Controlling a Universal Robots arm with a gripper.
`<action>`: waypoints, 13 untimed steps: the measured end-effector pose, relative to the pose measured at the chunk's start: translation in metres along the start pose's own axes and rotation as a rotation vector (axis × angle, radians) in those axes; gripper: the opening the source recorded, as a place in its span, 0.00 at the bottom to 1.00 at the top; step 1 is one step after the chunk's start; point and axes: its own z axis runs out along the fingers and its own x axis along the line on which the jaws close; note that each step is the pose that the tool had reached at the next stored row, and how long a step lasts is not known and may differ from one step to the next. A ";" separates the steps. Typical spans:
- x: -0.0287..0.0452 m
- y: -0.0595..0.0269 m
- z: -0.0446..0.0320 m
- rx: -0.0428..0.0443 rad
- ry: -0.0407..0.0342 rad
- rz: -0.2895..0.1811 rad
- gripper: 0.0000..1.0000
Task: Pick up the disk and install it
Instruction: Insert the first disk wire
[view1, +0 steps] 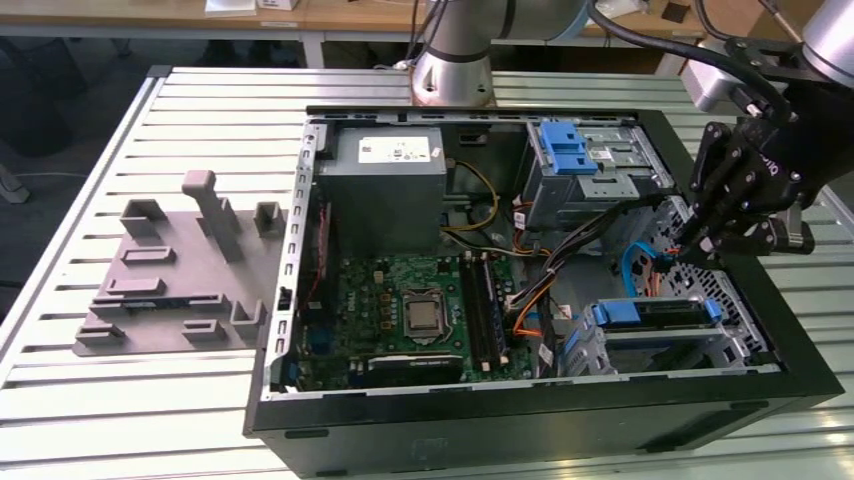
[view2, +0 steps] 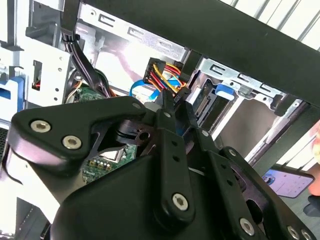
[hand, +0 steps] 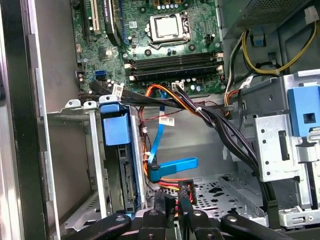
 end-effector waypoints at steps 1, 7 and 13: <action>0.0000 0.0000 0.0000 0.0000 0.0000 0.000 0.25; 0.0002 0.0000 0.0000 -0.0001 0.0012 -0.013 0.16; 0.0058 0.0031 0.0000 -0.0001 0.0032 -0.048 0.16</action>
